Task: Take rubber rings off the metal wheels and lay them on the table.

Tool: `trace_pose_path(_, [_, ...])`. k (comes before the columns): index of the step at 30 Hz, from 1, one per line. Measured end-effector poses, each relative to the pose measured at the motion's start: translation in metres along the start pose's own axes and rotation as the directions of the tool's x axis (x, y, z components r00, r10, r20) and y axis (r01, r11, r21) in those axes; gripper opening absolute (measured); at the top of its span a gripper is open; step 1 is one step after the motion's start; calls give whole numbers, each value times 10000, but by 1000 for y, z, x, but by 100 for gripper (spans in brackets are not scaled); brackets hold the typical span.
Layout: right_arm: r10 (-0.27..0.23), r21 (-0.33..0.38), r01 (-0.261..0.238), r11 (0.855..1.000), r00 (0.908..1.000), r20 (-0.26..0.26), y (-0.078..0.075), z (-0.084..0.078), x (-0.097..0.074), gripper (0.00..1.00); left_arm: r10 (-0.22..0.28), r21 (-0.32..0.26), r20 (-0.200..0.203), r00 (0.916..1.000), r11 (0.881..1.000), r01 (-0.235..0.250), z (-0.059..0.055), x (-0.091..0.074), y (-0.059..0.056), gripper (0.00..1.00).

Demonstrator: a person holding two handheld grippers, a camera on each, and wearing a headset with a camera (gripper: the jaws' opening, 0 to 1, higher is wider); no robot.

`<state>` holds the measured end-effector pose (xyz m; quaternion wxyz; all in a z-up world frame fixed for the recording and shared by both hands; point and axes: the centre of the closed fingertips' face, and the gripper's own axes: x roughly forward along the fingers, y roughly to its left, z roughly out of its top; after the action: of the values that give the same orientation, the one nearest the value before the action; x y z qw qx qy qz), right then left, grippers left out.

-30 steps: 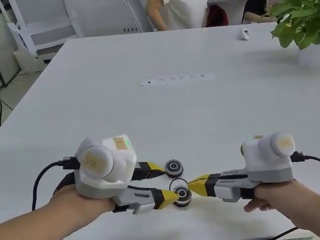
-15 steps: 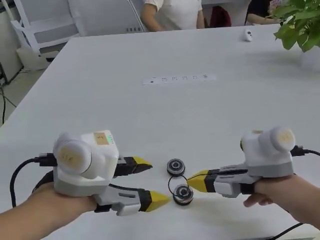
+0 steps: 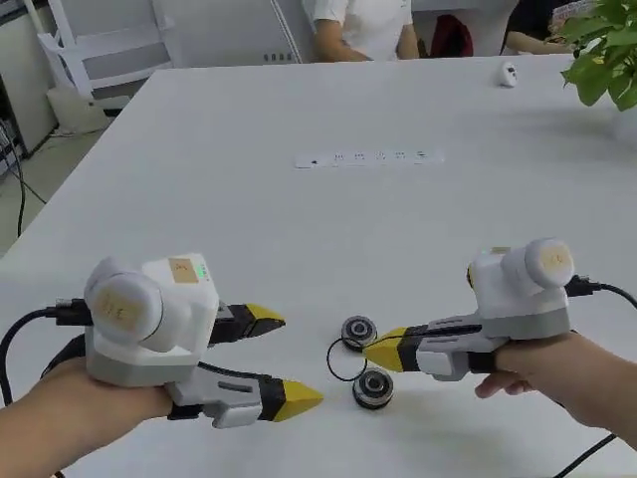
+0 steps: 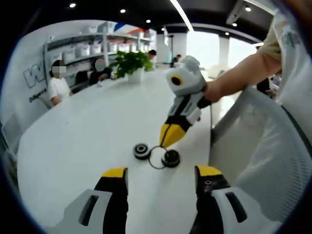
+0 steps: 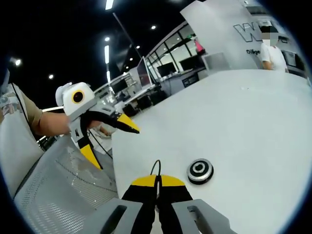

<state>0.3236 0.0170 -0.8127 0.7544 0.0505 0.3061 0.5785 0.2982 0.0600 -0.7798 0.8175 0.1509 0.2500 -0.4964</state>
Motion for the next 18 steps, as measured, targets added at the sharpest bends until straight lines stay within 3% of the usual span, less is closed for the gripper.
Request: trace_pose_path(18, [250, -328, -281, 9991, 9955, -919, 0, -7, 33, 0, 419, -293, 49, 9991, 9987, -417, -8, -17, 13, 56])
